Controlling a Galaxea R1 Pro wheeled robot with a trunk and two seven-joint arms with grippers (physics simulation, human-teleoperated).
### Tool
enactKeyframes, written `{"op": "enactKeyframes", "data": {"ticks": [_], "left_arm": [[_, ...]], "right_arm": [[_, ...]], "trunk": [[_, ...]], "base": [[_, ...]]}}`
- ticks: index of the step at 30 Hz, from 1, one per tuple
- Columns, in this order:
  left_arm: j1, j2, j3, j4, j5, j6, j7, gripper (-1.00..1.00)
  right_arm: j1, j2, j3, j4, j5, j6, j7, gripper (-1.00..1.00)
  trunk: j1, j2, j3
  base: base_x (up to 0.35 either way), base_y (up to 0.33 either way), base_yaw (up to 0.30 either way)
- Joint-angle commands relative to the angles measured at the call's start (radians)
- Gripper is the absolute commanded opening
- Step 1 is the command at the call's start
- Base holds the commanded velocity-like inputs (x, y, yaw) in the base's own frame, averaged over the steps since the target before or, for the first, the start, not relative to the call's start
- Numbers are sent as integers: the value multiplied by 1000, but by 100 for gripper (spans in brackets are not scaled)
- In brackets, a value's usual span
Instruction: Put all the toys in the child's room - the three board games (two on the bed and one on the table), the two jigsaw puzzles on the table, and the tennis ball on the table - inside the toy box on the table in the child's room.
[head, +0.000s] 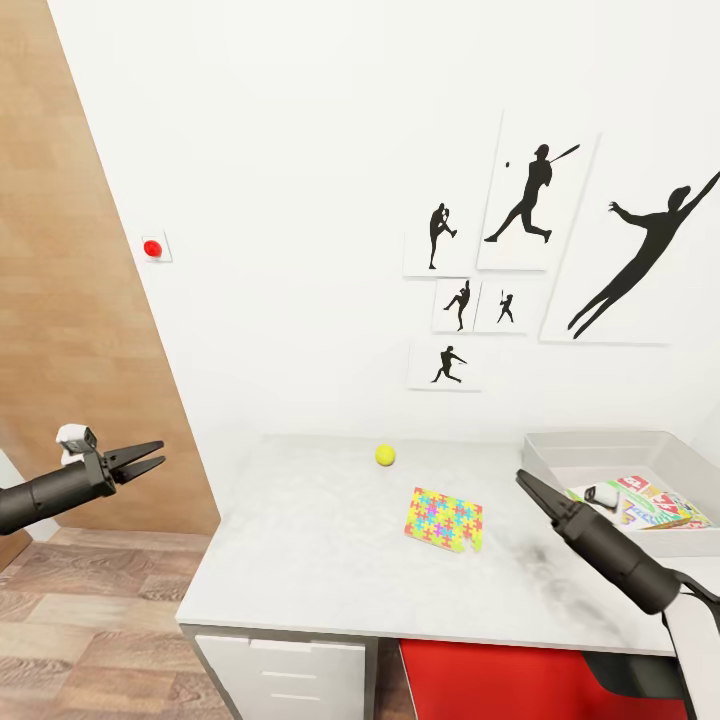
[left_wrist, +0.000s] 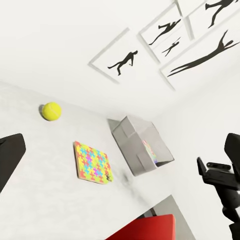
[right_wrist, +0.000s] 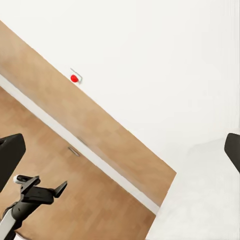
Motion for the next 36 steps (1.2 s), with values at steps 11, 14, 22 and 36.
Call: {"op": "enactKeyframes", "data": {"ticks": [11, 14, 22, 36], "left_arm": [[-1, -1, 0, 9, -2, 2, 17, 100], [0, -4, 0, 10, -4, -1, 30, 100], [3, -13, -4, 10, -5, -13, 38, 100], [3, -22, -4, 10, -5, -11, 39, 100]], "right_arm": [[-1, 0, 1, 1, -12, 19, -161, 100], [-1, 0, 1, 1, -16, 17, -164, 100], [-1, 7, 14, 13, -12, 2, -163, 100], [-1, 51, 49, 20, -8, -20, -169, 100]], "trunk": [[1, -2, -2], [1, -2, -2], [1, -2, -2], [1, -2, -2]], "base": [[0, 0, 0], [0, 0, 0], [0, 12, 0], [-7, 101, 0]]}}
